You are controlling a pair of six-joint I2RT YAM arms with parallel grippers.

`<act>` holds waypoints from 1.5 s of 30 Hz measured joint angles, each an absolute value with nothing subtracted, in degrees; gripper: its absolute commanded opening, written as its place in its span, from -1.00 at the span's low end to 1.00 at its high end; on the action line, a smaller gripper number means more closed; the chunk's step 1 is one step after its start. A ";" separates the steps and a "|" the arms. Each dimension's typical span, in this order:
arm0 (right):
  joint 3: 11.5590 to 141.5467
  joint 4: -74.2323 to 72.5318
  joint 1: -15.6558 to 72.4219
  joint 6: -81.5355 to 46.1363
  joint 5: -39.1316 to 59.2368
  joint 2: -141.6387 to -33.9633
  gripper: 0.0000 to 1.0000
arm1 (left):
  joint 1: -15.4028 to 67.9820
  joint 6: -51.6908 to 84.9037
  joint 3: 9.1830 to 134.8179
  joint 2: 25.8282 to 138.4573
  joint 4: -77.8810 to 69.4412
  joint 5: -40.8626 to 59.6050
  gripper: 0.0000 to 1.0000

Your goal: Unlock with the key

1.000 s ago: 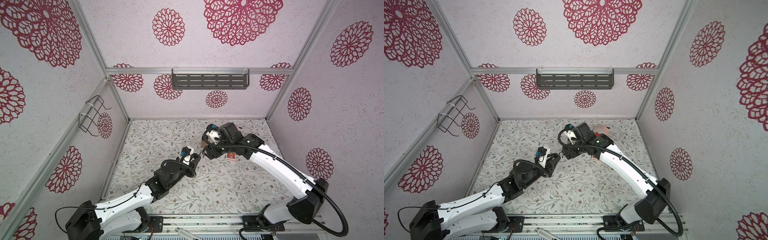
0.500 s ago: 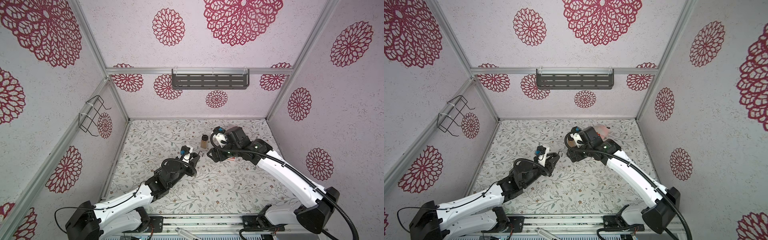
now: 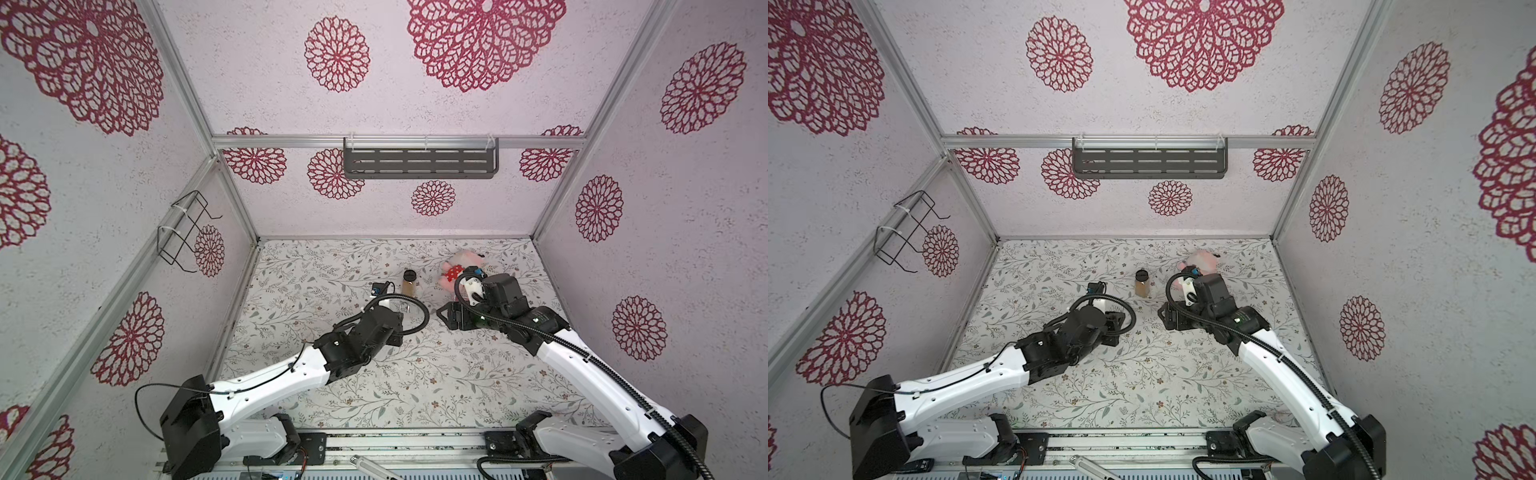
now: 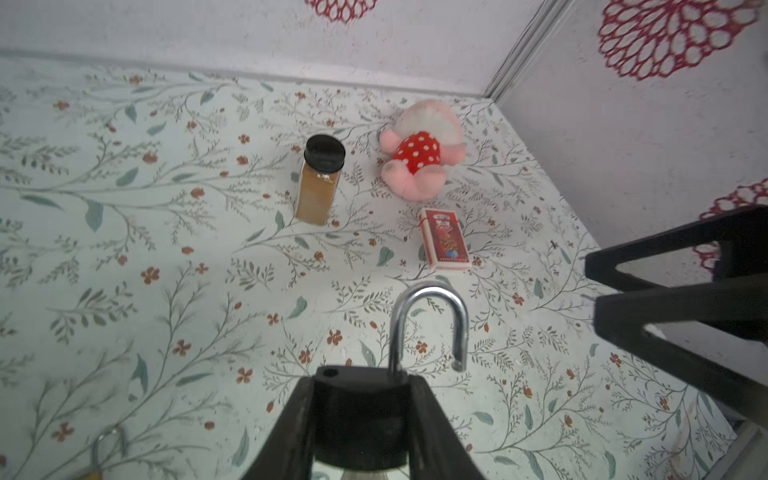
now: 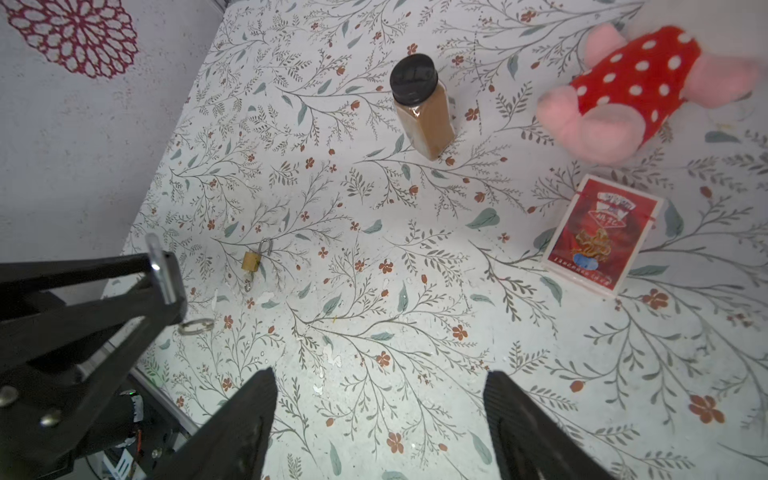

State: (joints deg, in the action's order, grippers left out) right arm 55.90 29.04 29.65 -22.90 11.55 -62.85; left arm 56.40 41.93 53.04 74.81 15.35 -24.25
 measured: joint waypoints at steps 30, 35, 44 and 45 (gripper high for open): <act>37.47 12.21 22.31 -35.68 15.92 -57.19 0.66 | 48.60 62.65 48.18 93.84 19.66 -17.85 -1.00; 37.47 11.68 21.34 -35.68 16.88 -57.19 0.66 | 48.25 62.30 51.62 96.92 21.96 -17.15 -1.00; 37.30 11.14 19.92 -35.90 18.02 -57.19 0.66 | 48.23 61.76 54.78 100.40 24.56 -16.45 -1.00; 37.12 10.98 19.79 -36.03 18.15 -57.19 0.66 | 48.23 61.73 55.13 100.66 24.82 -16.38 -1.00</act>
State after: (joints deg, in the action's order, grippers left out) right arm 37.12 10.98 19.79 -36.03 18.15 -57.19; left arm 48.23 61.73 55.13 100.66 24.82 -16.38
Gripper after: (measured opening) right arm 0.832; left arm 0.341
